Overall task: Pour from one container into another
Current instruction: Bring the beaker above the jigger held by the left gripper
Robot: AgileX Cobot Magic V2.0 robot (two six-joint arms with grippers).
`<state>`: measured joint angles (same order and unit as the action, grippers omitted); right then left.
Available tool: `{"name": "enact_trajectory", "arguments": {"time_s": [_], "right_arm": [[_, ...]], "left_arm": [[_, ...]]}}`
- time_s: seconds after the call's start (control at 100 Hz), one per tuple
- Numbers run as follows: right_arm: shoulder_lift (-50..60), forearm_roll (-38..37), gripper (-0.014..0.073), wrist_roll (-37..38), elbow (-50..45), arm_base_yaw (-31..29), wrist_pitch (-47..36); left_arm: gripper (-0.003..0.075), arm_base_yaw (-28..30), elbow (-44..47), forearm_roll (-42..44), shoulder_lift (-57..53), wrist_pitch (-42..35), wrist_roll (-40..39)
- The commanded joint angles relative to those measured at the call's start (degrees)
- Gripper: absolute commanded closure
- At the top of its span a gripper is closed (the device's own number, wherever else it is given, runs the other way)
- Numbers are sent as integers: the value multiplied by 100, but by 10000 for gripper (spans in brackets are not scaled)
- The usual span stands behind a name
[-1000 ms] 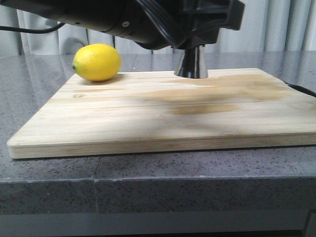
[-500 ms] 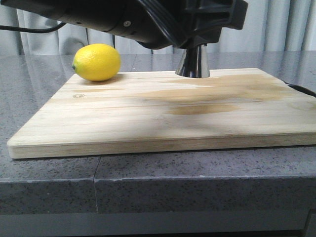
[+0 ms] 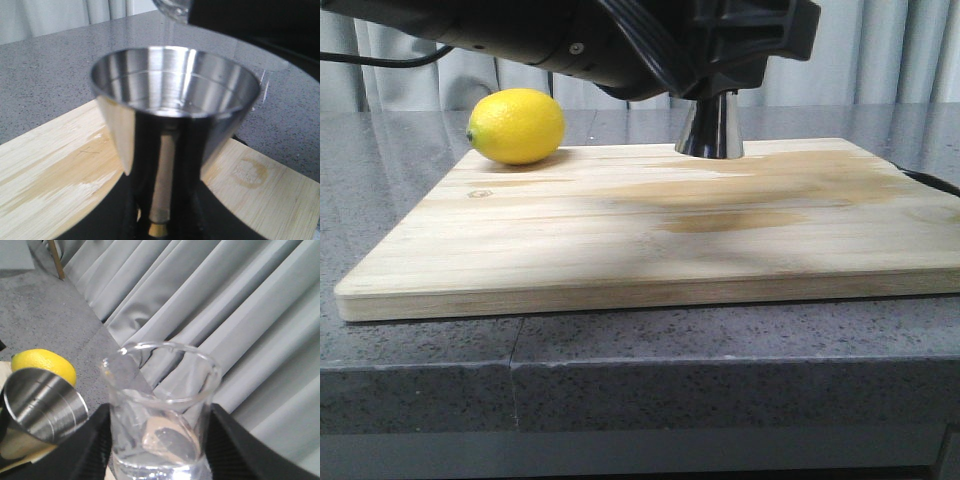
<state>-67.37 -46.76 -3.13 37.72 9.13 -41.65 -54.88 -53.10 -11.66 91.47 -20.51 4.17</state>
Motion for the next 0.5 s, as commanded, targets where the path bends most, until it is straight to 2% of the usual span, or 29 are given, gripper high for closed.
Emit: {"name": "enact_trajectory", "arguments": {"time_s": [0.0,0.49], "right_arm": [[165,166,358,-321,201,-16,-436],[165,163,358,-1415,201,-16,-427]], "left_arm": [[739,-37,-151,25,-218,-423,-56],[739,-136,-151,25,-218,-423,-59]]}}
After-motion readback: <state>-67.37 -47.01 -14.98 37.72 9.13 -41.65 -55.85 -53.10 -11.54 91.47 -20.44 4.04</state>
